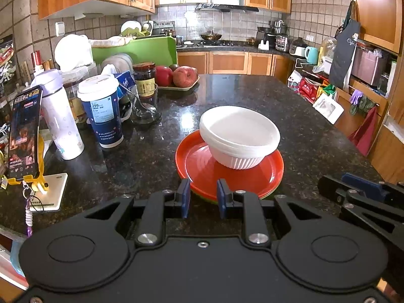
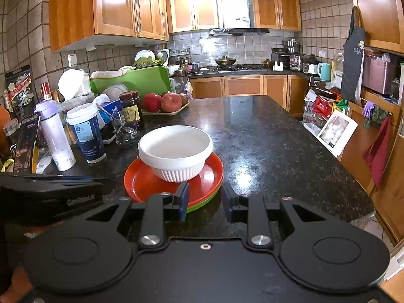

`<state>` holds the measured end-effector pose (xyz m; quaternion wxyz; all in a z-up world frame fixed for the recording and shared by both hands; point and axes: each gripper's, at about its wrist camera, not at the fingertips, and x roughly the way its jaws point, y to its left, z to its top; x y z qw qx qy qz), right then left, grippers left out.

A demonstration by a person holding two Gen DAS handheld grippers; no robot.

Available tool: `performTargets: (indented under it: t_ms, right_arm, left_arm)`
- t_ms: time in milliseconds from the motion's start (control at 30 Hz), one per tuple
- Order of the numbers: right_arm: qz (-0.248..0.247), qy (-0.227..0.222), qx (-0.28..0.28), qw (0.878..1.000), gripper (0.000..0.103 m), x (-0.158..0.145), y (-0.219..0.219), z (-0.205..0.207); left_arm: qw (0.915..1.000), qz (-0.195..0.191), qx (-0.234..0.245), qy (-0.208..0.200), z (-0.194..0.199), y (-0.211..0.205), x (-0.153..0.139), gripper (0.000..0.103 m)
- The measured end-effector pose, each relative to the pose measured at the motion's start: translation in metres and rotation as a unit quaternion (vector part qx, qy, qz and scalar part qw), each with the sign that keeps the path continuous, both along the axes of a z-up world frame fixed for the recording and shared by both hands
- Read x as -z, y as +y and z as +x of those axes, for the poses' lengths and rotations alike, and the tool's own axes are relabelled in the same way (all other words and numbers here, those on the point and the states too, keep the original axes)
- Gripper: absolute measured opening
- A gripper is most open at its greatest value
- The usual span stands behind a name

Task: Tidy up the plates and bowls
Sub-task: 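Withdraw the left gripper from the bowl stack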

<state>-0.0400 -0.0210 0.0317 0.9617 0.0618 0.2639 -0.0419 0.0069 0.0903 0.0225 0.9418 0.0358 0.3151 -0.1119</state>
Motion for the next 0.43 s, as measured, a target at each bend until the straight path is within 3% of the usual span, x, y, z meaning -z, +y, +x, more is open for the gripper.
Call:
performTargets:
  t_ms: [433]
  right_arm:
    - [-0.005, 0.003, -0.007, 1.0, 0.03, 0.0021, -0.0003, 0.0064]
  left_arm:
    - [0.9996, -0.019, -0.021, -0.007, 0.0055, 0.0049, -0.0001, 0.033]
